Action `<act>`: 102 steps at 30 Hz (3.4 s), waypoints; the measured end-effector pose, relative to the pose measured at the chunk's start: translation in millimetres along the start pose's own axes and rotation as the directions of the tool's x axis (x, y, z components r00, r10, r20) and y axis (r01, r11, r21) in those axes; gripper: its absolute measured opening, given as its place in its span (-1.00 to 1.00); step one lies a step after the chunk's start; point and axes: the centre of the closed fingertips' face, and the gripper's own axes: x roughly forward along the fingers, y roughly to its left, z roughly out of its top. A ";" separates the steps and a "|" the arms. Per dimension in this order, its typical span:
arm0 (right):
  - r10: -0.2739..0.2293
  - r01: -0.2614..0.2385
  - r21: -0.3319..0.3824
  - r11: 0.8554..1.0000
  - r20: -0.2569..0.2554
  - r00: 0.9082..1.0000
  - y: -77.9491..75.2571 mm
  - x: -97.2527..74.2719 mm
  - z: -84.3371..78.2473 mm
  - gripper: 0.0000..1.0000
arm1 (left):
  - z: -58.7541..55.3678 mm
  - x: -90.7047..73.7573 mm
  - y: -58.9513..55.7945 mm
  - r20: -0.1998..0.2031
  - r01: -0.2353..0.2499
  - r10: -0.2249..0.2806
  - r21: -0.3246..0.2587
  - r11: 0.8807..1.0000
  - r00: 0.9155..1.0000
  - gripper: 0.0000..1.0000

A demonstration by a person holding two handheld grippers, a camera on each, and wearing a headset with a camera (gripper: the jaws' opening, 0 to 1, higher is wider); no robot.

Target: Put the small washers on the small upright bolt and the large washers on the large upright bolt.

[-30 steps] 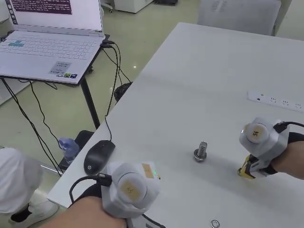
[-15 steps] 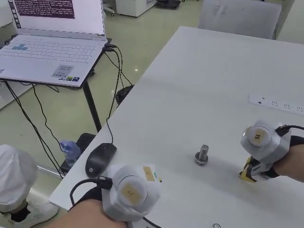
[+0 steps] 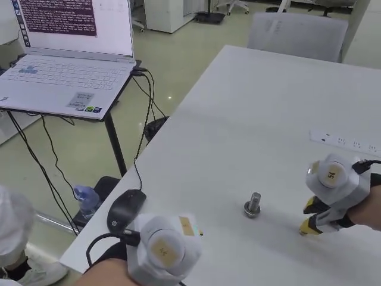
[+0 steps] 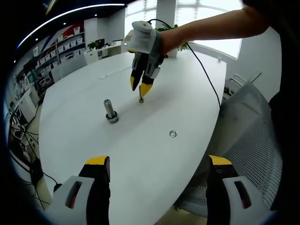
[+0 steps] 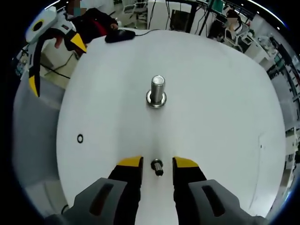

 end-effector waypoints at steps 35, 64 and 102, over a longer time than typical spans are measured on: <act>0.078 -0.072 -0.097 0.993 0.053 0.996 98.9 -6.0 18.9 -0.47 | -2.2 -6.9 -9.7 -0.002 0.011 -0.011 0.040 0.999 1.000 0.64; 0.135 -0.132 -0.215 0.968 0.001 0.991 156.4 34.1 8.3 -0.56 | -7.7 -12.0 -14.1 -0.014 0.017 -0.016 0.035 0.999 1.000 0.55; 0.101 -0.103 -0.153 0.983 -0.021 0.995 156.1 35.0 9.5 -0.74 | -11.1 -13.5 -16.3 -0.011 0.026 -0.025 0.026 0.999 1.000 0.44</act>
